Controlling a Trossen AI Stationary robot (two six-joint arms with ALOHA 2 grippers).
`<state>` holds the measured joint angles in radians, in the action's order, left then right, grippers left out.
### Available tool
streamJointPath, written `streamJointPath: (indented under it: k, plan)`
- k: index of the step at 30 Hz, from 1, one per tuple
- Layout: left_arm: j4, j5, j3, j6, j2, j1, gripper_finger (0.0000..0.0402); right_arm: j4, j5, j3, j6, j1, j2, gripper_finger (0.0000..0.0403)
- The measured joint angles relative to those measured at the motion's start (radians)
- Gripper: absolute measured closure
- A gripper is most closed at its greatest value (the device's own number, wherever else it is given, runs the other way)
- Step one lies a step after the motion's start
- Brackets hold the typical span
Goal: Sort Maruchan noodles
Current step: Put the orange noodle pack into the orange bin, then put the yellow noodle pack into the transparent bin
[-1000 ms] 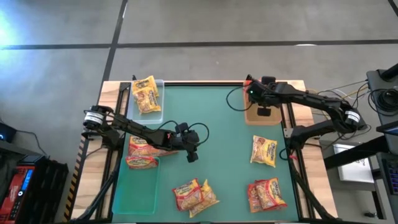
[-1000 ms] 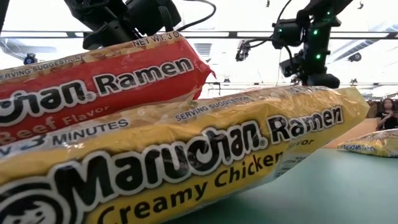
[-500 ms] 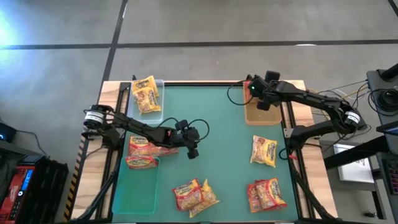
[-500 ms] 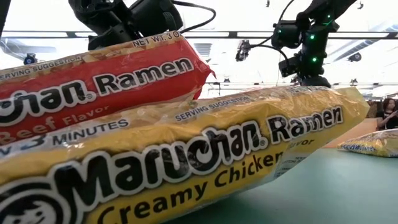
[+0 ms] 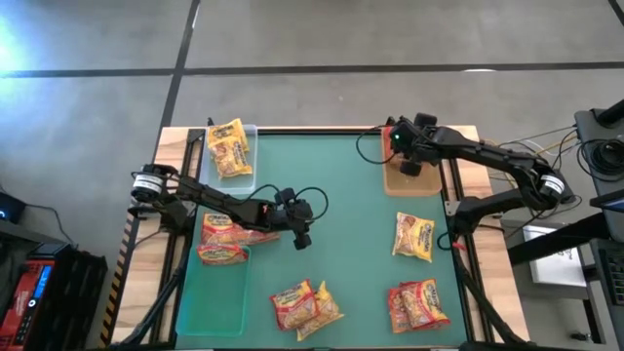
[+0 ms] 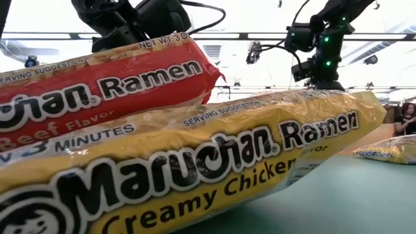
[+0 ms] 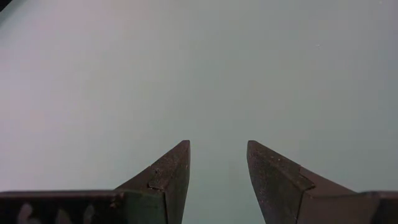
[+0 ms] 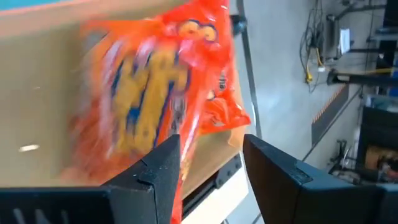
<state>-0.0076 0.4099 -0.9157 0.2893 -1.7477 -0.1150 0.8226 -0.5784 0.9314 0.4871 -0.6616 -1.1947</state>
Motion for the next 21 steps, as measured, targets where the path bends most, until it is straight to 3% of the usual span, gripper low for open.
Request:
streamJointPath:
  k: [3, 7, 9, 11, 16, 21]
  plan:
    - [0.000, 0.000, 0.000, 0.000, 0.000, 0.000, 0.0259, -0.002, -0.056, -0.002, -0.010, -0.009, -0.001, 0.0237]
    - [-0.001, 0.000, 0.000, 0.000, 0.000, 0.001, 0.0259, -0.018, -0.343, -0.002, -0.038, -0.015, -0.001, 0.0241]
    - [-0.001, 0.000, 0.000, -0.001, 0.000, 0.001, 0.0259, 0.005, -0.350, 0.002, -0.095, -0.015, 0.005, 0.0247]
    - [-0.001, 0.000, 0.000, -0.003, 0.000, 0.001, 0.0259, 0.040, -0.252, 0.016, -0.192, -0.012, 0.006, 0.0253]
    - [-0.001, 0.000, 0.000, -0.003, 0.000, 0.001, 0.0259, 0.135, 0.181, 0.052, -0.449, -0.012, 0.007, 0.0267]
    - [-0.001, 0.000, 0.000, -0.001, 0.000, 0.001, 0.0259, 0.204, 0.480, 0.058, -0.612, 0.018, 0.007, 0.0279]
